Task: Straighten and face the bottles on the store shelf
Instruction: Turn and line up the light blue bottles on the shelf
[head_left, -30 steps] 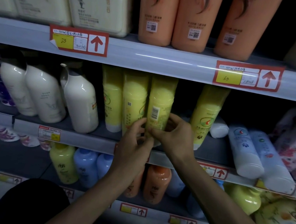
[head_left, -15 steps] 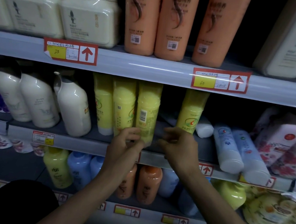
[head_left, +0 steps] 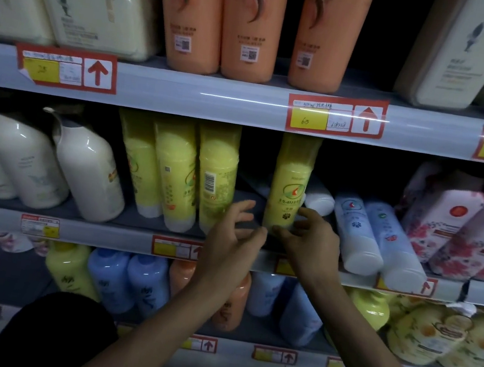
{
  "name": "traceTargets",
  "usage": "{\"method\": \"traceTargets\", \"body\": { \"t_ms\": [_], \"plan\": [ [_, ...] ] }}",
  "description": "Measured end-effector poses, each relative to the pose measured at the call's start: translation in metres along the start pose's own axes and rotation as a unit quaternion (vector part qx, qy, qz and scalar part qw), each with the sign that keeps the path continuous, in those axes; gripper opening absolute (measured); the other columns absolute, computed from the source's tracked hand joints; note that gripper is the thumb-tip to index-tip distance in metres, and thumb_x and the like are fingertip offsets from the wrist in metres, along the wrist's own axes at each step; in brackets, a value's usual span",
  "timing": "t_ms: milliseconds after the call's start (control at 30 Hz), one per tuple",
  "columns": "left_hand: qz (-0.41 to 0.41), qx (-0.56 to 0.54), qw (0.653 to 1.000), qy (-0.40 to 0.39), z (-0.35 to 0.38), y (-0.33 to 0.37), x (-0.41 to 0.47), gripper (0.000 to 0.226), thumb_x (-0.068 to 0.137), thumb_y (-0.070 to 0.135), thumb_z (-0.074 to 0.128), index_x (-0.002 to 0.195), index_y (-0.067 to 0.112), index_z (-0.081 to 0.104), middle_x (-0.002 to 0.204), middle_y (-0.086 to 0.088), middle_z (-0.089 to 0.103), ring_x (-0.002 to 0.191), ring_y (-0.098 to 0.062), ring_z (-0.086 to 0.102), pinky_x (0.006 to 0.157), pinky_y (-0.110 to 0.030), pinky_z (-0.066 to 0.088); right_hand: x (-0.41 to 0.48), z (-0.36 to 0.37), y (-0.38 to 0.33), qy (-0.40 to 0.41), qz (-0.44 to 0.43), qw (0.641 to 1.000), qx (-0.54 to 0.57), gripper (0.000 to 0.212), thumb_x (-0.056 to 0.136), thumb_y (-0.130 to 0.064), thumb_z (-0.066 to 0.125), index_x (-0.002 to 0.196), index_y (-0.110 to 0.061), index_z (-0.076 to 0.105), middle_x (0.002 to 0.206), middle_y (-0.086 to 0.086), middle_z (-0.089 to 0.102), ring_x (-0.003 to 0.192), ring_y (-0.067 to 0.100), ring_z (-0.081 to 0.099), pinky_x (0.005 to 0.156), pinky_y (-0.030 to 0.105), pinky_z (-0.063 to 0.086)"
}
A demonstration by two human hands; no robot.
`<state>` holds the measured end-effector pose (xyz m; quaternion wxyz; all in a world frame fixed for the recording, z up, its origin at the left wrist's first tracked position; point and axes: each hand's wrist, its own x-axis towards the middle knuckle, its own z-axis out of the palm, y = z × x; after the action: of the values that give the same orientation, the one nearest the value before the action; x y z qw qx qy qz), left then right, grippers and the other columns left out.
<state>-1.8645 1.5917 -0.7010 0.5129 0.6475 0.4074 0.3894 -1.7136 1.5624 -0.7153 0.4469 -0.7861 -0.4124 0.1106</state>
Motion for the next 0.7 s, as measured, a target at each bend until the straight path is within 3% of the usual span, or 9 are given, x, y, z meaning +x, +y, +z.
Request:
{"method": "traceTargets", "body": {
  "t_ms": [100,200,500,700],
  "plan": [
    [-0.003,0.001,1.000,0.011,0.005,-0.006,0.002,0.045,0.099,0.020,0.065,0.140,0.036,0.052,0.128,0.016,0.058,0.095,0.021,0.059,0.070,0.001,0.043,0.009,0.005,-0.001,0.006,0.002,1.000,0.009,0.041,0.084,-0.028,0.083,0.124,-0.022,0.071,0.095,-0.006,0.071,0.097,0.018,0.072,0.079,0.028,0.052],
    [0.004,0.003,1.000,0.024,0.007,-0.011,0.001,0.046,0.099,0.015,0.064,0.137,0.037,0.053,0.122,0.021,0.060,0.097,0.018,0.061,0.074,0.000,0.045,0.013,0.017,-0.004,0.006,-0.013,1.000,0.020,0.036,0.084,-0.028,0.082,0.119,-0.025,0.075,0.104,-0.003,0.078,0.097,0.016,0.073,0.085,0.034,0.058],
    [0.022,0.019,0.999,0.043,0.000,-0.016,-0.001,0.049,0.099,0.009,0.062,0.142,0.030,0.054,0.120,0.027,0.060,0.102,0.014,0.062,0.078,-0.002,0.046,0.019,0.048,-0.015,-0.003,-0.008,0.997,0.074,0.032,0.078,-0.031,0.084,0.109,-0.024,0.077,0.095,-0.009,0.079,0.091,0.006,0.073,0.086,0.035,0.060],
    [0.016,0.009,0.999,0.044,-0.001,-0.018,0.003,0.052,0.098,0.009,0.061,0.144,0.033,0.052,0.121,0.023,0.065,0.105,0.011,0.063,0.079,-0.003,0.047,0.022,0.055,-0.015,-0.035,0.038,0.987,0.151,0.025,0.082,-0.015,0.080,0.106,-0.019,0.075,0.089,-0.008,0.078,0.086,0.003,0.073,0.087,0.033,0.061]
  ]
}}
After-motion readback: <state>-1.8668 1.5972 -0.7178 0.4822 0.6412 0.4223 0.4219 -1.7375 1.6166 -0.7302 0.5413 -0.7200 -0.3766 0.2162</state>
